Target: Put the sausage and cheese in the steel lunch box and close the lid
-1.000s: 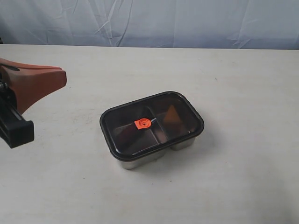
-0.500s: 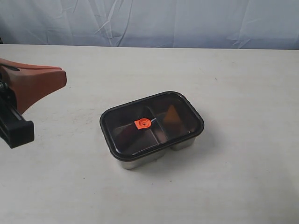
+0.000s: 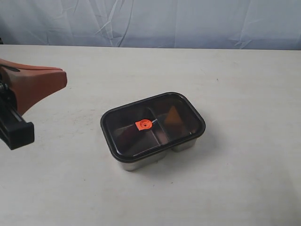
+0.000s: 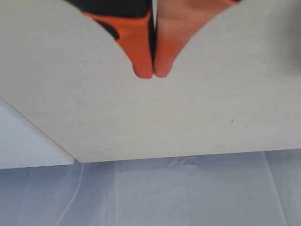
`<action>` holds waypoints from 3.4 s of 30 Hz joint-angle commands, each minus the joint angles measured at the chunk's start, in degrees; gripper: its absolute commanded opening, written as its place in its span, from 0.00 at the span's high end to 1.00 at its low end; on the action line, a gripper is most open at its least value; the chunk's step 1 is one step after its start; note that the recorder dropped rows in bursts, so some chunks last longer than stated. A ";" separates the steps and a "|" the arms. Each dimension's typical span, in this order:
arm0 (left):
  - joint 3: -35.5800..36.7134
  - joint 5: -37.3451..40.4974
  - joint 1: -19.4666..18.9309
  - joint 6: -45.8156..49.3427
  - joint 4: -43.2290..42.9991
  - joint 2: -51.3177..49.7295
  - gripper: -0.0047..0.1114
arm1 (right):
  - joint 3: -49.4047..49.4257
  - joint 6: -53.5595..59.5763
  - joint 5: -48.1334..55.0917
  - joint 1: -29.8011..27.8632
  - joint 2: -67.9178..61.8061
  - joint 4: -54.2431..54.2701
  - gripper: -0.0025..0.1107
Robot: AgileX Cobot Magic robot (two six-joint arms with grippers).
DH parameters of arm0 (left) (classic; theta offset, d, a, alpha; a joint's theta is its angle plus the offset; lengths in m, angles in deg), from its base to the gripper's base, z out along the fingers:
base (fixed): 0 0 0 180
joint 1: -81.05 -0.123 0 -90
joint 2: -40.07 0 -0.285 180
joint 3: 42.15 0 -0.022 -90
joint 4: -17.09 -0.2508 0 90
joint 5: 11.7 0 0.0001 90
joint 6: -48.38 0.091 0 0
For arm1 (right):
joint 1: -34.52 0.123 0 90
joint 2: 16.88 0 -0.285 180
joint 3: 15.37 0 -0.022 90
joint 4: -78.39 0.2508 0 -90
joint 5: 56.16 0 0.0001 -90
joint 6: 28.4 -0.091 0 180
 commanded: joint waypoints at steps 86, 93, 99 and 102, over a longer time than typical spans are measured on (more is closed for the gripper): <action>32.95 -6.70 -33.76 -48.87 -39.35 42.79 0.96 | 0.29 4.41 -0.23 -0.28 0.39 14.58 0.99; 32.95 -7.07 -33.76 -48.50 -39.74 42.79 0.96 | 0.29 4.41 -0.23 -0.28 0.39 14.58 0.99; 32.95 -7.07 -33.76 -48.50 -39.74 42.79 0.96 | 0.29 4.41 -0.23 -0.28 0.39 14.58 0.99; 32.95 -7.07 -33.76 -48.50 -39.74 42.79 0.96 | 0.29 4.41 -0.23 -0.28 0.39 14.58 0.99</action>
